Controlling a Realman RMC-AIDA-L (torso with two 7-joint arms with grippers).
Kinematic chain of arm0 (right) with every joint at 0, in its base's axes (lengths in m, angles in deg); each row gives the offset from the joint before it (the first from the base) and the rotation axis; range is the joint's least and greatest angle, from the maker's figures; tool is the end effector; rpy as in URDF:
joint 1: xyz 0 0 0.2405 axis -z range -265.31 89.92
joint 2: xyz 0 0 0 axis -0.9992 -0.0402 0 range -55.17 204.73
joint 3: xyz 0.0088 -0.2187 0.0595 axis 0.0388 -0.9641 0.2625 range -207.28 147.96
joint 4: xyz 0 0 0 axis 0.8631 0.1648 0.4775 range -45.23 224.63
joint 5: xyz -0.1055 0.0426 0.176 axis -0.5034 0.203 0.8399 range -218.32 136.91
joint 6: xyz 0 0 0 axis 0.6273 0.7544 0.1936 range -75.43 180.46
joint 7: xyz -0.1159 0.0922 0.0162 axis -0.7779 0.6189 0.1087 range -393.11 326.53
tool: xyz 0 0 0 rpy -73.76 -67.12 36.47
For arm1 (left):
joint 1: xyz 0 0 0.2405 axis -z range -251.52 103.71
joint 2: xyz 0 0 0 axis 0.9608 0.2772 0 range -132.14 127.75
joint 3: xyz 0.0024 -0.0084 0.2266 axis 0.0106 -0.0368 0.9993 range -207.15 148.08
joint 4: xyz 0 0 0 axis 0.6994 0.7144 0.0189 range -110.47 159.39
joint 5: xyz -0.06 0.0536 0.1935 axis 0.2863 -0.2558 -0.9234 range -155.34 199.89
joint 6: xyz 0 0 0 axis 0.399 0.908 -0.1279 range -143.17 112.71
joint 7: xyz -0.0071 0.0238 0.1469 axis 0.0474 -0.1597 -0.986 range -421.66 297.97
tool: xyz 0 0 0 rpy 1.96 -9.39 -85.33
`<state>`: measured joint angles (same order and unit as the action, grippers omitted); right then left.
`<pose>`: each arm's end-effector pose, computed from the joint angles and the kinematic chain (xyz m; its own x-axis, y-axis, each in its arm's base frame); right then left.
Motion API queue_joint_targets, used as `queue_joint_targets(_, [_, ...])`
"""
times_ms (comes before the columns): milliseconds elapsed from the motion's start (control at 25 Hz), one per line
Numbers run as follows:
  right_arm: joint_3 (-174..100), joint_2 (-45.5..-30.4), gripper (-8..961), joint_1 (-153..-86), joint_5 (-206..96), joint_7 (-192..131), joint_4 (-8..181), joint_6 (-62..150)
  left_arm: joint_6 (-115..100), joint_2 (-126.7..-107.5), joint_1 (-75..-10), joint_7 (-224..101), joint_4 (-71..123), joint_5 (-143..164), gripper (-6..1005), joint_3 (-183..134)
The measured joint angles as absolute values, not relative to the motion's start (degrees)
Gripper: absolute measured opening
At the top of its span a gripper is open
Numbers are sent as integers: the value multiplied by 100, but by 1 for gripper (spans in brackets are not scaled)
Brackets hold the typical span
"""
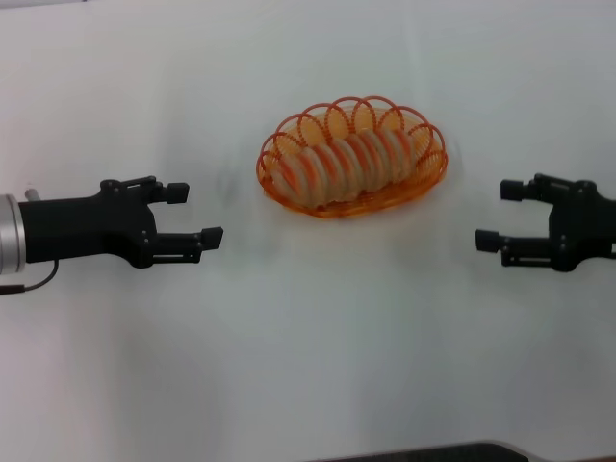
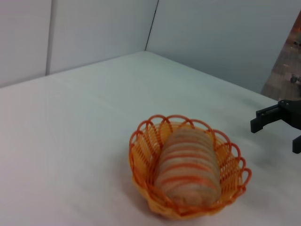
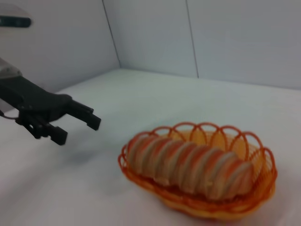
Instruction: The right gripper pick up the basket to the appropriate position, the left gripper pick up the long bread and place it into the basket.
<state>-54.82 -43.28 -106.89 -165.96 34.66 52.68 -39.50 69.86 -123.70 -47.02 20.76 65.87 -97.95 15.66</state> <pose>0.3232 0.2536 0.0306 0.7874 -0.4013 -0.4678 -0.5601 -0.7828 -0.2712 -0.2543 0.3027 -0.0138 0.8274 0.4229 0.3694 0.4976 -0.8571 -0.1332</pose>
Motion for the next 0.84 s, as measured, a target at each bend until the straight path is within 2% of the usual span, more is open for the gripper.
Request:
queue_joint_targets(160, [-5477, -4373, 915, -10641, -16785, 3354, 5261, -3942, 6992, -12359, -4740, 2064, 6568, -9796, 874, 1562])
queue_joint_targets(840, [-5473, -4389, 915, -10606, -16854, 3214, 5261, -4051, 6845, -12374, -4731, 2060, 6568, -9804, 875, 1577])
